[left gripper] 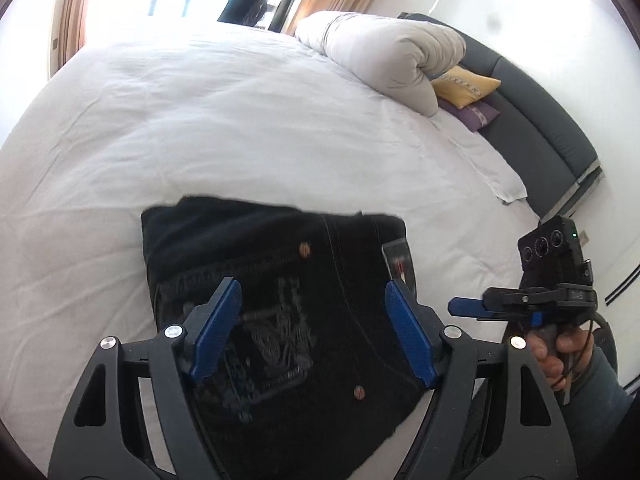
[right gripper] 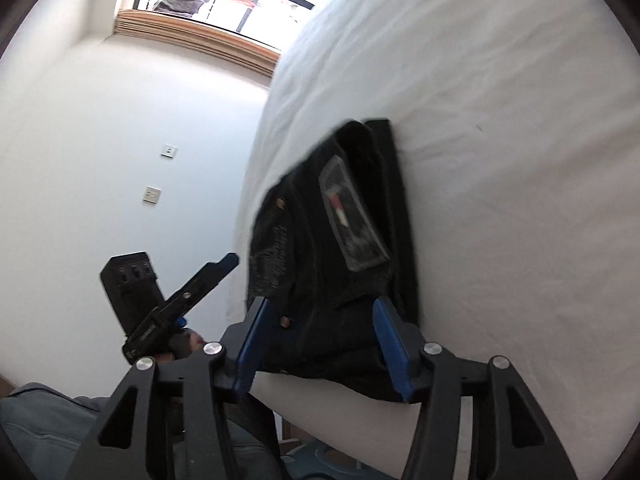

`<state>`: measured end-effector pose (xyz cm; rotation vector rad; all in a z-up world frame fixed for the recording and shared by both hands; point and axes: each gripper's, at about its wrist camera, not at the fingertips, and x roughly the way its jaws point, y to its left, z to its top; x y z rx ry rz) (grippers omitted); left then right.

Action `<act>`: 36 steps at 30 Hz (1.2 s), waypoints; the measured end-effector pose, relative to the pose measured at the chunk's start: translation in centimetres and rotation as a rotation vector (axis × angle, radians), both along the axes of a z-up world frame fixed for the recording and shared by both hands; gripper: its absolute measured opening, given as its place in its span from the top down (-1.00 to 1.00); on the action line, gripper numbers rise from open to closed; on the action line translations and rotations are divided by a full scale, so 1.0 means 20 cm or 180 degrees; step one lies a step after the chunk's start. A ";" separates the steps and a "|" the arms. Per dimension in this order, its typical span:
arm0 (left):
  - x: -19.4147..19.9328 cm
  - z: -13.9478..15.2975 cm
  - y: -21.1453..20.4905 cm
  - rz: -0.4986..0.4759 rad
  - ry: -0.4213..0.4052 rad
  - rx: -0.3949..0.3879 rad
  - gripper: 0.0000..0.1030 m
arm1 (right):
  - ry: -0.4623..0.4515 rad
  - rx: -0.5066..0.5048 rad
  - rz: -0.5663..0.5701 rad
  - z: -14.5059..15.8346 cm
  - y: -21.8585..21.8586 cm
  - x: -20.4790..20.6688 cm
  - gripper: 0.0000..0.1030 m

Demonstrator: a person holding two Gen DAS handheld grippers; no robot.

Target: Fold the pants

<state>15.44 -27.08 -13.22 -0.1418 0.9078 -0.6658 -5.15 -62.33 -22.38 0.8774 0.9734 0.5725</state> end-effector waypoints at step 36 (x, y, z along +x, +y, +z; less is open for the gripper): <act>0.02 -0.31 0.56 -0.0432 0.0876 -0.1326 -0.42 | 0.0116 0.0477 -0.0048 -0.22 0.22 0.27 -0.50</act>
